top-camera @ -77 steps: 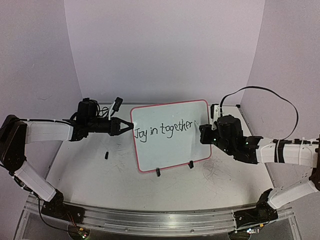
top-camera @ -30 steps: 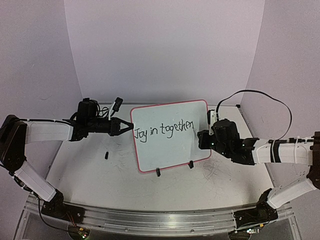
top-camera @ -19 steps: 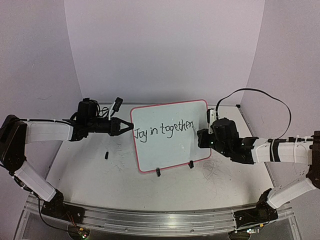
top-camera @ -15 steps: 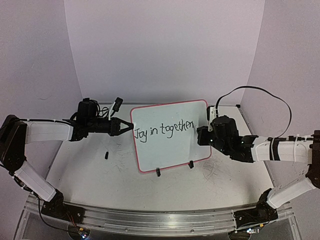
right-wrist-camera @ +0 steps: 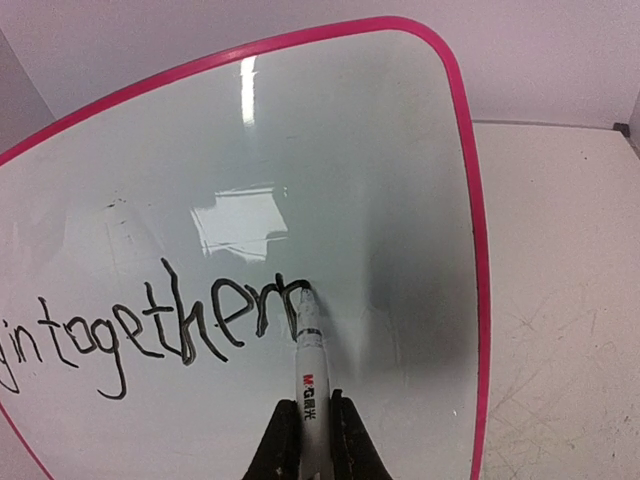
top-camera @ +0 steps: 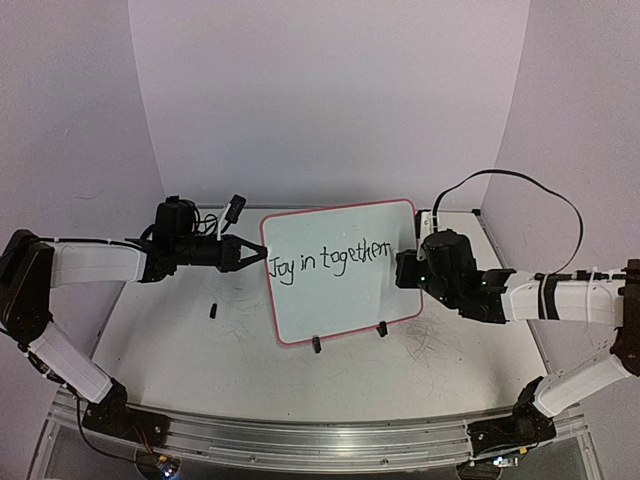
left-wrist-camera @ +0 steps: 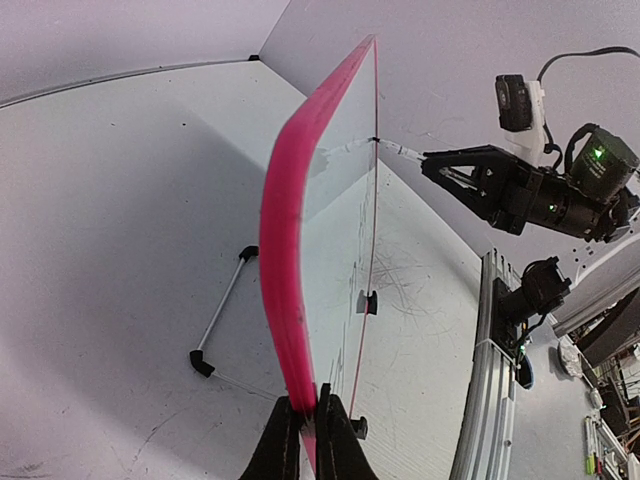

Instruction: Write a sentence on the whiteboard

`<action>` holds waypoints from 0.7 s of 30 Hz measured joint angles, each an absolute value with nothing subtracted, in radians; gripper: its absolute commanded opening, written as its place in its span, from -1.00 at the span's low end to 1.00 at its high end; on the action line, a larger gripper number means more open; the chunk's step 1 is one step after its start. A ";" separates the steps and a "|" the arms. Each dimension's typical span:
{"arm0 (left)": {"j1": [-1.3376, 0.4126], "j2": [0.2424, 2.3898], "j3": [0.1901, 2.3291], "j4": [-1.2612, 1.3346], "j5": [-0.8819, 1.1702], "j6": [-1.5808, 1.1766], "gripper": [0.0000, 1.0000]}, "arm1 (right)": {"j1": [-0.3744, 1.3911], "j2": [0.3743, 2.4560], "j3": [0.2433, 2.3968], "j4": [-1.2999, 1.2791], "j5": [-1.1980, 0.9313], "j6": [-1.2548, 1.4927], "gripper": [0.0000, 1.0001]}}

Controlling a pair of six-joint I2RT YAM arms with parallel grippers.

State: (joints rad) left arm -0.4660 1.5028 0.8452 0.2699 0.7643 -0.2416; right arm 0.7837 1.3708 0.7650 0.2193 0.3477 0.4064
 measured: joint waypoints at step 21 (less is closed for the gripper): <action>-0.466 1.503 0.845 0.269 0.764 -0.240 -1.00 | 0.780 1.338 0.730 0.175 0.300 0.443 -1.00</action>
State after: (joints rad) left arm -0.4660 1.5028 0.8452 0.2693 0.7643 -0.2404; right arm 0.7803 1.3379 0.7303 0.1747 0.2995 0.4428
